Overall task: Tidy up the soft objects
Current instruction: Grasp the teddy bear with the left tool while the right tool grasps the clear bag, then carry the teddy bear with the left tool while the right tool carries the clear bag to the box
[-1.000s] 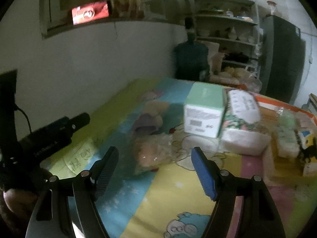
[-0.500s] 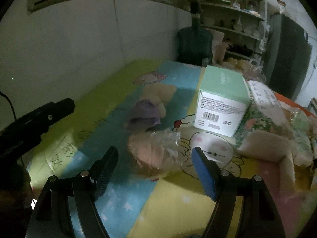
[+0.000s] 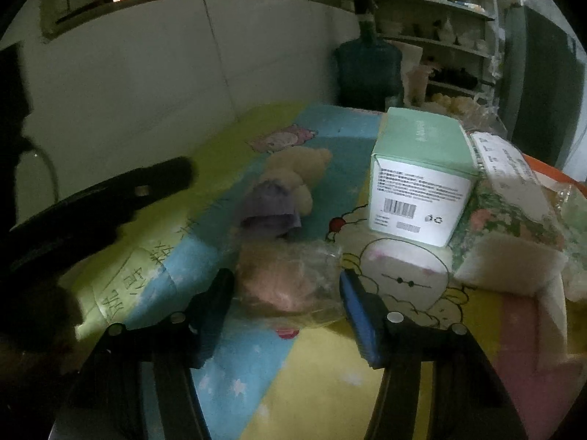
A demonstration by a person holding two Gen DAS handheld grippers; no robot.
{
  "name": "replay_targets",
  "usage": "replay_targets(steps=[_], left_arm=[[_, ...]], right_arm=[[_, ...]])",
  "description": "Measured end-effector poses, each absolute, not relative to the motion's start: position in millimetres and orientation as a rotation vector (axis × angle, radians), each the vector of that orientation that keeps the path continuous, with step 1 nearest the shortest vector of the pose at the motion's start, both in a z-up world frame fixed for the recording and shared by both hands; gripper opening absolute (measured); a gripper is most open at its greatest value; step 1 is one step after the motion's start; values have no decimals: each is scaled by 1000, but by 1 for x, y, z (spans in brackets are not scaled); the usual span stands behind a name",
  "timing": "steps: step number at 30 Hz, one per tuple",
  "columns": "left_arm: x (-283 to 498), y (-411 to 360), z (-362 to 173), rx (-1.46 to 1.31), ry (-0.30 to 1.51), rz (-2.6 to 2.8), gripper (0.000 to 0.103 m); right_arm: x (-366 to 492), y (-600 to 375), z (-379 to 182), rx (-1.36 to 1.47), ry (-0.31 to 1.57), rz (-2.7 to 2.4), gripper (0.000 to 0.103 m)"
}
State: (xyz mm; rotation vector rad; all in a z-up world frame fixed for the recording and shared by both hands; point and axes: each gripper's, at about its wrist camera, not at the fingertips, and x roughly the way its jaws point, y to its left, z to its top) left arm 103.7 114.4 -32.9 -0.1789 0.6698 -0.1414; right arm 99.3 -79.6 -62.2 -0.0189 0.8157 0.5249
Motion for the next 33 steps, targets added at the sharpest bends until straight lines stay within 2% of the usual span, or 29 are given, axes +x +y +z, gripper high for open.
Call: replay_targets(steps=[11, 21, 30, 33], left_arm=[[155, 70, -53, -112, 778, -151, 69], [169, 55, -72, -57, 844, -104, 69], [170, 65, -76, -109, 855, -110, 48], [166, 66, -75, -112, 846, -120, 44]], right_arm=[[82, -123, -49, 43, 777, 482, 61], [79, -138, -54, 74, 782, 475, 61], [86, -139, -59, 93, 788, 472, 61], [85, -139, -58, 93, 786, 471, 61]])
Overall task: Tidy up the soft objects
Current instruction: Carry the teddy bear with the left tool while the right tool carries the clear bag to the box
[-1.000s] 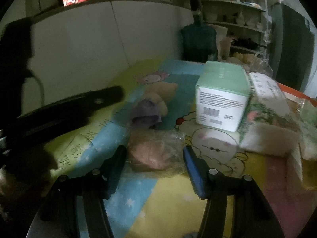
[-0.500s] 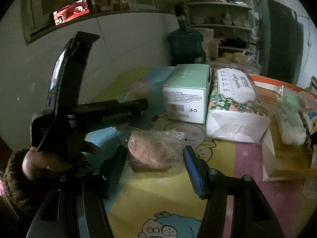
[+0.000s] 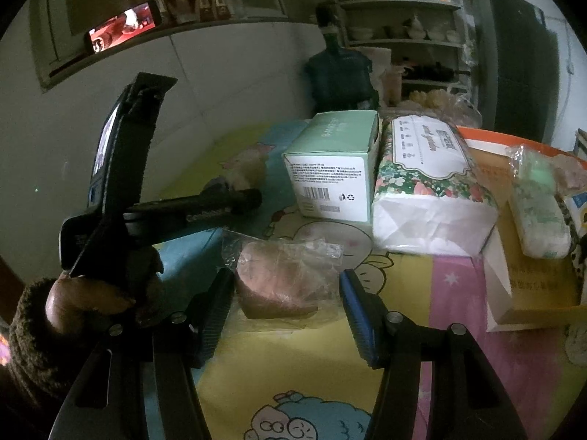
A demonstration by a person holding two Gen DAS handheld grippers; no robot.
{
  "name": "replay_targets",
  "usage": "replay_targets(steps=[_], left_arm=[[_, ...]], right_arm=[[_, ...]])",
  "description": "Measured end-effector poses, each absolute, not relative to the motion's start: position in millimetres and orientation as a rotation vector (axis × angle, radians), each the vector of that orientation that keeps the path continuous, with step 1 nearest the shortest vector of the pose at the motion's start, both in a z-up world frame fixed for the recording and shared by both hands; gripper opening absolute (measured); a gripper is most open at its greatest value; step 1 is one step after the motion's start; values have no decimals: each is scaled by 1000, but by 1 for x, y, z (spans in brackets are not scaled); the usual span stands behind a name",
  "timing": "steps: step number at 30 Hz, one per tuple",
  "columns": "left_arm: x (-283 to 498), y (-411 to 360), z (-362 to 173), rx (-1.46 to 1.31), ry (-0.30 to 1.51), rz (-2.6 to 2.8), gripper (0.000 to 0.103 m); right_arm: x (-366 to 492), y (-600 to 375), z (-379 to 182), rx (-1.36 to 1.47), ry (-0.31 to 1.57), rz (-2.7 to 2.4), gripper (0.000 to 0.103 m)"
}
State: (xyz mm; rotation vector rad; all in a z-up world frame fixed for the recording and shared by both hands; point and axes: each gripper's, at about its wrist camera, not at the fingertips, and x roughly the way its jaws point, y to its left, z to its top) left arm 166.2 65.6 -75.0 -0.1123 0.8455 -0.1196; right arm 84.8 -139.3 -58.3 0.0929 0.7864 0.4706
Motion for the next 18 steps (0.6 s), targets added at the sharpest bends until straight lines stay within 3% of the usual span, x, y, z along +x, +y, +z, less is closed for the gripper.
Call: replay_targets(steps=[18], left_arm=[[126, 61, -52, -75, 766, -107, 43]], right_arm=[[70, -144, -48, 91, 752, 463, 61]])
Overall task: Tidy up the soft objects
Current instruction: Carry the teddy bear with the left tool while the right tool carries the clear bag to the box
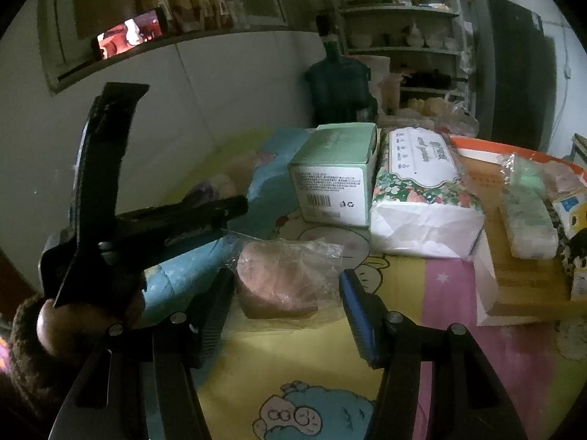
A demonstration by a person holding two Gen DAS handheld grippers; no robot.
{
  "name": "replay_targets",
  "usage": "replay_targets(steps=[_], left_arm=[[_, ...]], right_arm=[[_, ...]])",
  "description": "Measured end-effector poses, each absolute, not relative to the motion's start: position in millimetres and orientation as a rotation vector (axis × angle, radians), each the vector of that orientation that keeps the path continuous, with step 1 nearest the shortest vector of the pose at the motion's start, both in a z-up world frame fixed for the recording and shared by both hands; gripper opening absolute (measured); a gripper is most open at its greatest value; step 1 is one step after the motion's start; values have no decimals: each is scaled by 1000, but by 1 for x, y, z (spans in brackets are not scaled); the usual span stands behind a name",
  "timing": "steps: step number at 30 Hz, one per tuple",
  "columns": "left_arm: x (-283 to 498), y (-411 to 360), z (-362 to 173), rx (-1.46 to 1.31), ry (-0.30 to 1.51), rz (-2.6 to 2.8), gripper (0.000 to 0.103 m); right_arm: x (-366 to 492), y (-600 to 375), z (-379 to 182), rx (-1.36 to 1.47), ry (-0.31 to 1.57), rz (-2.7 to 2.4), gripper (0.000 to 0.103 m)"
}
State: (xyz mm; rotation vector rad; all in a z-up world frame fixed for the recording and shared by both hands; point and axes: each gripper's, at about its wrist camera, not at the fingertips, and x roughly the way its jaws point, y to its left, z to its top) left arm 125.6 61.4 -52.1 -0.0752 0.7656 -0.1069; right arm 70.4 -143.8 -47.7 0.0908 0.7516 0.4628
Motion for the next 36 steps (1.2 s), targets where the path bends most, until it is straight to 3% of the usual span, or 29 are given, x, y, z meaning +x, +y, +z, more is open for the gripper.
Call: replay_targets(steps=[11, 36], left_arm=[[96, 39, -32, -60, 730, -156, 43], [75, -94, -17, 41, 717, -393, 43]], right_arm=[[50, -161, -36, 93, 714, 423, 61], [-1, -281, -22, 184, 654, 189, 61]])
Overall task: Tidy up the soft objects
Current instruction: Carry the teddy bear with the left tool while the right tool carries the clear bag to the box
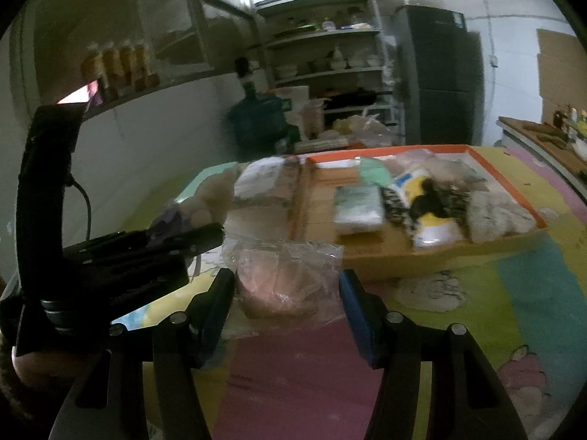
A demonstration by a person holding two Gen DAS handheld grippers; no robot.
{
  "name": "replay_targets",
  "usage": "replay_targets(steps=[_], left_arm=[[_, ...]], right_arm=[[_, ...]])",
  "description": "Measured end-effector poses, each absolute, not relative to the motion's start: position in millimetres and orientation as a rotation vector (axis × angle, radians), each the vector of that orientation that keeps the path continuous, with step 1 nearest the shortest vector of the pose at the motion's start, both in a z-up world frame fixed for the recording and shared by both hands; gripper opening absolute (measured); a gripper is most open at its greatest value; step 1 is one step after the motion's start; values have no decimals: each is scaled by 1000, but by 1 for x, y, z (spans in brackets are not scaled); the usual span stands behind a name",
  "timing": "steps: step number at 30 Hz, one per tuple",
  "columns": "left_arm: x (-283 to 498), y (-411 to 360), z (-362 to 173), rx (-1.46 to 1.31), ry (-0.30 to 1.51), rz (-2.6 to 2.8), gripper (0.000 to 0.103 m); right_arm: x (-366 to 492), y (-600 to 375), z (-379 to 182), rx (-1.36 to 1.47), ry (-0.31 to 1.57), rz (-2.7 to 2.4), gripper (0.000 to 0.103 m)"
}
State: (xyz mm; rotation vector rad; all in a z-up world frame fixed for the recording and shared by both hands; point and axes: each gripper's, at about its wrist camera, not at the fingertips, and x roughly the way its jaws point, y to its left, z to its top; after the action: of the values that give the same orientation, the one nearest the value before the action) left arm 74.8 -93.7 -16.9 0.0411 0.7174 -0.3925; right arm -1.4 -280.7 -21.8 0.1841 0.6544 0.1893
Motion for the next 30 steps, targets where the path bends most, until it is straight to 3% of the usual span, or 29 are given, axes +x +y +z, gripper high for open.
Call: replay_targets(steps=[30], left_arm=[[106, -220, -9, 42, 706, -529, 44]], right_arm=[[17, -410, -8, 276, 568, 6, 61]])
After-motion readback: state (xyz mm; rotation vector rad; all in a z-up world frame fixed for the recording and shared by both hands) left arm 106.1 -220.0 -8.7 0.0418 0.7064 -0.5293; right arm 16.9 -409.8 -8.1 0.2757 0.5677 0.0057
